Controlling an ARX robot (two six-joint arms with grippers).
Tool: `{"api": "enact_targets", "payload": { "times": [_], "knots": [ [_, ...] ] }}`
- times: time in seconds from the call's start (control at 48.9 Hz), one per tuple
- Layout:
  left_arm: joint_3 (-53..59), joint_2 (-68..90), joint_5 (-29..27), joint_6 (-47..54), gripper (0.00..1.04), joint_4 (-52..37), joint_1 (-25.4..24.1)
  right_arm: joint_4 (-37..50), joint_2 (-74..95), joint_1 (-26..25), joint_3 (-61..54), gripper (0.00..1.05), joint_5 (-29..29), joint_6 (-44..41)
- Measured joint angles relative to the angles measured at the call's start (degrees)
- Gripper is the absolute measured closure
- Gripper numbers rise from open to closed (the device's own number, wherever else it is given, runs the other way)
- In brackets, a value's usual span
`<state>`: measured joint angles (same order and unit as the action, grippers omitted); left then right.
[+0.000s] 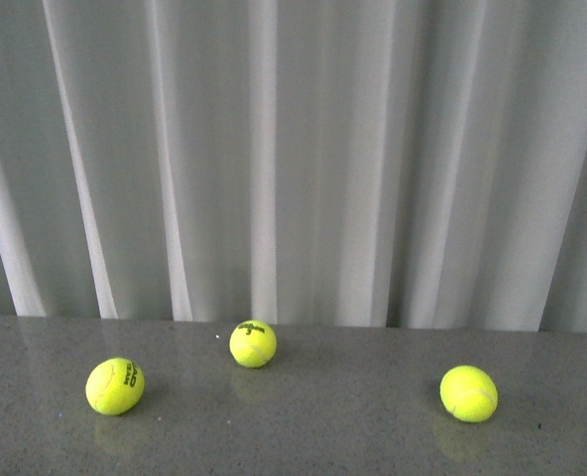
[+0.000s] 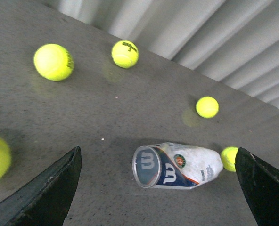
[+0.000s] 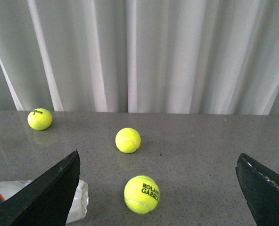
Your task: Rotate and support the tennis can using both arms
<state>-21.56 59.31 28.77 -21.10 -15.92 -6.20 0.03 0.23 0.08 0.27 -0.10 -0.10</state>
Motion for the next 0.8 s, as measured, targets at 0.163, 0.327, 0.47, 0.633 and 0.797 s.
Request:
{"api": "enact_targets", "payload": {
  "times": [0.163,0.327,0.47,0.633,0.797],
  "knots": [
    [-8.9,26.5,9.6,5.6,0.07,0.7,1.2,0.0,0.0,0.0,0.0,0.07,0.0,0.0],
    [-13.1,40.0,14.6,6.5,0.07,-0.3,4.6,0.0,0.0,0.0,0.0,0.07,0.0,0.0],
    [-15.0,44.8,15.5,5.7,0.07,-3.1,7.8,0.0,0.0,0.0,0.0,0.07,0.0,0.0],
    [-18.1,50.1,15.3,4.2,0.07,-5.7,11.6,0.0,0.0,0.0,0.0,0.07,0.0,0.0],
    [-21.2,54.0,15.2,2.8,0.07,-6.8,14.2,0.0,0.0,0.0,0.0,0.07,0.0,0.0]
  ]
}}
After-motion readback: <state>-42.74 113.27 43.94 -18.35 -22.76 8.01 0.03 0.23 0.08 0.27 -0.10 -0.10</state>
